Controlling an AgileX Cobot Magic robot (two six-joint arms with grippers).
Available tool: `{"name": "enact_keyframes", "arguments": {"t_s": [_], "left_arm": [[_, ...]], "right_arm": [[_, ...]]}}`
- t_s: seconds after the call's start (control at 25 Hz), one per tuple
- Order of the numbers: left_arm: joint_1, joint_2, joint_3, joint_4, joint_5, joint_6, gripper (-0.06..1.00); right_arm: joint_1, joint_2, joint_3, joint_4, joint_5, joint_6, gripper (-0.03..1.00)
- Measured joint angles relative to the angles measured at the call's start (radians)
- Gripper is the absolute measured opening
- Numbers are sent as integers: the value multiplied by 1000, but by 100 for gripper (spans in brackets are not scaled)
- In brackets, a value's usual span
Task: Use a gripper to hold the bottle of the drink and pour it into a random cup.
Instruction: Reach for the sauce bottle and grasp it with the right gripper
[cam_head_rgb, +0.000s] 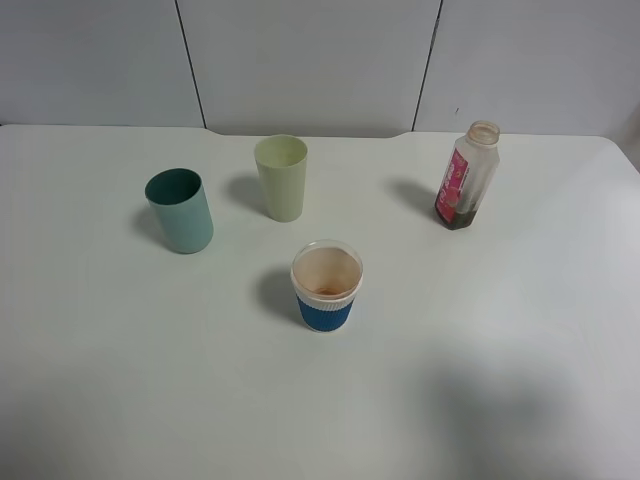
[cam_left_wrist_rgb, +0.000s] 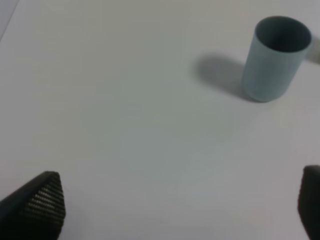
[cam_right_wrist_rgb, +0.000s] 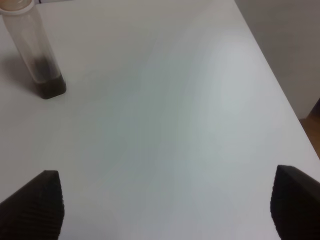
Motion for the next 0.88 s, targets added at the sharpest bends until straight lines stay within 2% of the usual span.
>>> {"name": "enact_keyframes", "arguments": {"t_s": [0.88], "left_arm": [[0,0,0,0,0,0,93]], "right_arm": [[0,0,0,0,0,0,81]]}}
